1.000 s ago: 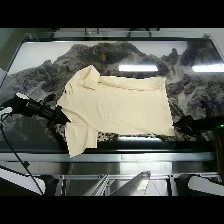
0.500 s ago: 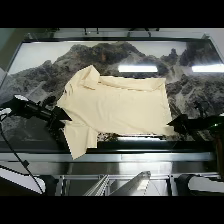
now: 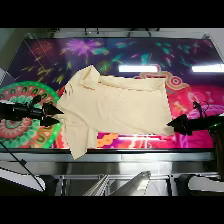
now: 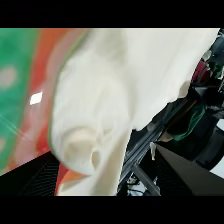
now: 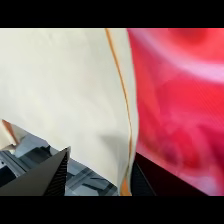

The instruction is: Fold the shirts.

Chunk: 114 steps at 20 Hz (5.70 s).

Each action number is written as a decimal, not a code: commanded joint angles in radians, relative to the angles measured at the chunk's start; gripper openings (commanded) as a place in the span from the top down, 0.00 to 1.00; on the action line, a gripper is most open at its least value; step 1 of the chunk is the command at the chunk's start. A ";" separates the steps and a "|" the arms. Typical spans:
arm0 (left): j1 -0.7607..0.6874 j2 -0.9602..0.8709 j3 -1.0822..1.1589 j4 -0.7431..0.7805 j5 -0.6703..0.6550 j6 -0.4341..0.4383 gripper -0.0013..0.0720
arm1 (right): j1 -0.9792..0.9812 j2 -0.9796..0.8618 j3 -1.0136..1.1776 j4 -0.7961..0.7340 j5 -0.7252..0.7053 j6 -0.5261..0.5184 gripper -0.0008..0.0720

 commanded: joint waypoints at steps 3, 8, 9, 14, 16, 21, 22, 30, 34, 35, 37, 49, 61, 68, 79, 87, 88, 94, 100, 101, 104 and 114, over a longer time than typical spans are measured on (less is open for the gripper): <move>-0.090 0.000 0.002 -0.035 0.078 0.014 0.14 | 0.000 0.000 0.000 0.016 -0.067 -0.013 0.31; -0.088 0.000 -0.001 0.096 0.019 -0.026 0.46 | -0.001 0.000 0.000 0.010 -0.073 -0.009 0.32; -0.088 0.000 -0.011 0.090 0.019 -0.028 0.65 | 0.000 0.000 0.000 0.010 -0.079 -0.005 0.32; -0.089 0.000 -0.031 0.086 0.024 -0.019 0.99 | 0.008 -0.001 0.000 0.009 -0.074 -0.006 0.32; -0.084 0.000 -0.031 0.085 0.024 -0.019 0.99 | 0.026 -0.005 -0.001 0.008 -0.055 -0.007 0.39; -0.084 0.006 -0.031 0.077 -0.039 -0.017 0.96 | 0.134 -0.016 0.000 0.052 -0.024 -0.032 0.97; -0.084 0.025 -0.031 0.049 -0.089 -0.001 0.96 | 0.152 -0.010 0.002 0.098 0.022 -0.062 0.97; 0.028 0.629 -0.027 -0.711 -0.369 0.175 0.96 | 0.024 0.564 0.224 0.847 0.375 -0.091 0.97; 0.232 0.976 0.111 -1.271 -0.362 0.209 0.96 | -0.130 0.882 0.430 0.952 0.104 -0.044 0.97; 0.311 1.021 0.167 -1.386 -0.359 0.206 0.96 | -0.155 0.940 0.473 0.953 0.021 -0.032 0.97; 0.415 1.070 0.262 -1.531 -0.303 0.209 0.96 | -0.165 0.988 0.558 0.952 -0.079 -0.032 0.97; 0.089 0.600 0.383 -0.669 -0.259 0.060 0.96 | 0.006 0.751 0.445 0.503 -0.032 0.077 0.97; -0.131 -0.172 0.468 -0.330 -0.072 0.045 0.97 | 0.331 -0.017 0.191 0.867 -0.389 -0.362 0.97; -0.137 -0.399 0.954 -0.337 -0.036 -0.058 0.96 | 0.272 -0.259 0.450 1.047 -0.236 -0.418 0.97; -0.113 -0.396 0.848 -0.417 0.047 0.007 0.96 | 0.219 -0.351 0.521 0.960 -0.267 -0.383 0.97; -0.120 -0.395 0.951 -0.166 -0.070 -0.030 0.96 | 0.209 -0.407 0.521 0.612 -0.255 -0.254 0.97; -0.117 -0.395 0.951 -0.166 -0.099 -0.030 0.96 | 0.207 -0.407 0.521 0.602 -0.248 -0.255 0.97; -0.129 -0.395 0.805 -0.104 -0.210 -0.029 0.97 | 0.195 -0.404 0.521 0.526 -0.228 -0.228 0.97; -0.130 -0.376 0.800 -0.037 -0.258 -0.048 0.96 | 0.155 -0.403 0.522 0.431 -0.114 -0.202 0.88; -0.130 -0.367 0.800 -0.037 -0.274 -0.081 0.74 | 0.149 -0.399 0.528 0.428 -0.089 -0.201 0.72; -0.103 -0.320 0.801 -0.037 -0.300 -0.153 0.59 | 0.105 -0.336 0.547 0.293 0.000 -0.087 0.60; 0.040 0.152 0.394 0.179 -0.330 -0.254 0.59 | 0.029 0.122 0.089 -0.122 -0.009 0.109 0.50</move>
